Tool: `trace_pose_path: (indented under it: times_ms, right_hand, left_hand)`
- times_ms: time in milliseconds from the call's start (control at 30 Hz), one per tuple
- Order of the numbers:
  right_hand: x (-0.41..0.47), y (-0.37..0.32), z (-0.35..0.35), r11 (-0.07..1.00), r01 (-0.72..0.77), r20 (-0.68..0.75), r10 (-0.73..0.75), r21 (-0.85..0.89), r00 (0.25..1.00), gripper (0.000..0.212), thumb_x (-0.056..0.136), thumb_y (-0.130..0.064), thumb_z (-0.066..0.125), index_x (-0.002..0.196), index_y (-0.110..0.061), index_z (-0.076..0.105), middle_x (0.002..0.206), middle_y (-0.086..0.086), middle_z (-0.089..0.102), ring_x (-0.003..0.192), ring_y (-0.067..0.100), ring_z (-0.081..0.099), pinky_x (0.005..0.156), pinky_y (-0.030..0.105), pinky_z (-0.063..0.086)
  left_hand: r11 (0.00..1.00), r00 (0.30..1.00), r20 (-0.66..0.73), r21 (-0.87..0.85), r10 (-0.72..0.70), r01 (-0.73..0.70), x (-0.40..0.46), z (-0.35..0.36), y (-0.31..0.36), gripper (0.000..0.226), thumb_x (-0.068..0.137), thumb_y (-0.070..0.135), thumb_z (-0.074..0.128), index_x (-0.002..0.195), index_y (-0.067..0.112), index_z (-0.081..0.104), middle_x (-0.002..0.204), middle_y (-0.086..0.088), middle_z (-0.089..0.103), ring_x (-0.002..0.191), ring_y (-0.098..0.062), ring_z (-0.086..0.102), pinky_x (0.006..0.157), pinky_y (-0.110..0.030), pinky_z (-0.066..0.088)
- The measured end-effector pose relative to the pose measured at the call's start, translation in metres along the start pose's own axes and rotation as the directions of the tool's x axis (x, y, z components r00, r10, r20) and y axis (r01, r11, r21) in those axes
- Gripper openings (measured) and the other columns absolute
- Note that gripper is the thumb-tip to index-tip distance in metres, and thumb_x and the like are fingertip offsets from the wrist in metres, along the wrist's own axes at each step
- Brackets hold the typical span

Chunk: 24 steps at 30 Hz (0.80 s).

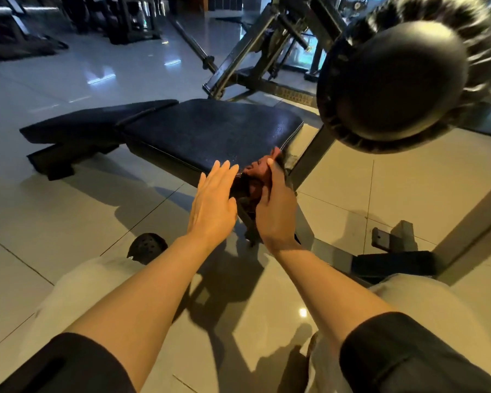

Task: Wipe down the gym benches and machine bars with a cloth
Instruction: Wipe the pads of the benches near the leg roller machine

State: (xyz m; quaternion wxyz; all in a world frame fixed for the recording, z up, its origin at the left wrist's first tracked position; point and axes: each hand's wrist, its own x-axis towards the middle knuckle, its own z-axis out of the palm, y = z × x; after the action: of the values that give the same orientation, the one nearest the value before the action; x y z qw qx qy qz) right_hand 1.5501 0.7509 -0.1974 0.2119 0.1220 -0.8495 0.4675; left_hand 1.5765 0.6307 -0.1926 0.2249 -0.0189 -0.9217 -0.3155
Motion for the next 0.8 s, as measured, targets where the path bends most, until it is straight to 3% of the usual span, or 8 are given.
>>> trace_pose_path:
  times_ms: [100, 167, 233, 367, 500, 600, 700, 800]
  right_hand:
    - [0.013, 0.016, -0.002, 0.977, -0.204, -0.006, 0.204, -0.064, 0.979, 0.054, 0.101, -0.010, 0.040, 0.151, -0.026, 0.026, 0.147, 0.011, 0.044, 0.128, 0.030, 0.050, 0.106, 0.037, 0.040]
    - [0.007, 0.019, 0.005, 0.983, -0.180, 0.053, 0.181, -0.018, 0.982, 0.055, 0.101, -0.010, 0.043, 0.151, -0.023, 0.024, 0.142, 0.010, 0.051, 0.126, 0.029, 0.052, 0.106, 0.037, 0.040]
    - [0.001, 0.019, 0.011, 0.987, -0.158, 0.017, 0.158, 0.032, 0.987, 0.053, 0.100, -0.007, 0.044, 0.149, -0.018, 0.028, 0.137, 0.011, 0.055, 0.124, 0.028, 0.055, 0.105, 0.036, 0.041]
    - [0.029, 0.025, 0.003, 0.983, -0.173, -0.028, 0.174, 0.057, 0.984, 0.061, 0.090, 0.008, 0.042, 0.140, -0.026, 0.035, 0.121, 0.013, 0.061, 0.105, 0.031, 0.062, 0.088, 0.046, 0.055]
    - [0.063, 0.032, -0.012, 0.977, -0.215, -0.013, 0.214, -0.011, 0.977, 0.052, 0.096, 0.005, 0.041, 0.145, -0.010, 0.037, 0.124, 0.006, 0.059, 0.114, 0.024, 0.056, 0.099, 0.029, 0.043]
    - [0.074, 0.031, -0.014, 0.970, -0.230, 0.016, 0.229, 0.076, 0.973, 0.049, 0.092, 0.010, 0.039, 0.138, -0.006, 0.045, 0.115, -0.009, 0.059, 0.113, 0.012, 0.053, 0.103, 0.018, 0.037]
    - [0.068, 0.023, -0.012, 0.947, -0.283, -0.010, 0.288, 0.150, 0.958, 0.046, 0.090, 0.017, 0.037, 0.126, -0.005, 0.055, 0.102, -0.019, 0.054, 0.098, -0.004, 0.050, 0.087, -0.002, 0.033]
    - [0.049, 0.022, -0.008, 0.931, -0.288, -0.016, 0.299, 0.226, 0.954, 0.048, 0.091, 0.013, 0.043, 0.130, -0.012, 0.054, 0.111, -0.008, 0.054, 0.094, -0.003, 0.051, 0.073, -0.004, 0.037]
  left_hand:
    - [0.998, 0.999, 0.002, 0.034, 0.053, -0.053, 0.001, 0.002, 0.000, 0.063, 0.093, 0.001, 0.055, 0.149, 0.016, 0.031, 0.159, -0.005, 0.021, 0.149, -0.017, 0.006, 0.117, -0.028, -0.004]
    - [0.994, 0.996, -0.014, 0.067, 0.088, -0.087, 0.001, 0.005, 0.000, 0.063, 0.092, 0.001, 0.057, 0.148, 0.015, 0.032, 0.158, -0.006, 0.023, 0.148, -0.018, 0.007, 0.116, -0.028, -0.006]
    - [0.986, 0.991, -0.010, 0.099, 0.136, -0.134, 0.002, 0.006, 0.000, 0.064, 0.091, -0.001, 0.059, 0.148, 0.013, 0.034, 0.157, -0.007, 0.026, 0.148, -0.019, 0.010, 0.117, -0.030, -0.007]
    - [0.965, 0.980, 0.022, 0.168, 0.199, -0.200, 0.010, 0.008, 0.000, 0.063, 0.091, -0.001, 0.058, 0.148, 0.011, 0.033, 0.156, -0.008, 0.028, 0.148, -0.021, 0.012, 0.117, -0.033, -0.008]
    - [0.968, 0.982, -0.011, 0.168, 0.191, -0.186, 0.012, 0.013, 0.002, 0.063, 0.088, -0.003, 0.062, 0.145, 0.009, 0.038, 0.154, -0.011, 0.033, 0.147, -0.025, 0.017, 0.116, -0.038, -0.006]
    - [0.969, 0.981, -0.023, 0.166, 0.191, -0.185, 0.012, 0.014, 0.003, 0.064, 0.086, -0.004, 0.062, 0.145, 0.008, 0.039, 0.153, -0.012, 0.034, 0.147, -0.026, 0.018, 0.117, -0.039, -0.005]
    - [0.968, 0.983, -0.024, 0.181, 0.182, -0.175, 0.013, 0.015, 0.005, 0.064, 0.087, -0.004, 0.061, 0.145, 0.009, 0.037, 0.154, -0.011, 0.033, 0.147, -0.026, 0.016, 0.116, -0.039, -0.008]
    - [0.974, 0.988, -0.045, 0.182, 0.149, -0.138, 0.014, 0.019, 0.011, 0.063, 0.087, -0.003, 0.061, 0.145, 0.010, 0.038, 0.154, -0.010, 0.033, 0.147, -0.026, 0.015, 0.115, -0.039, -0.010]
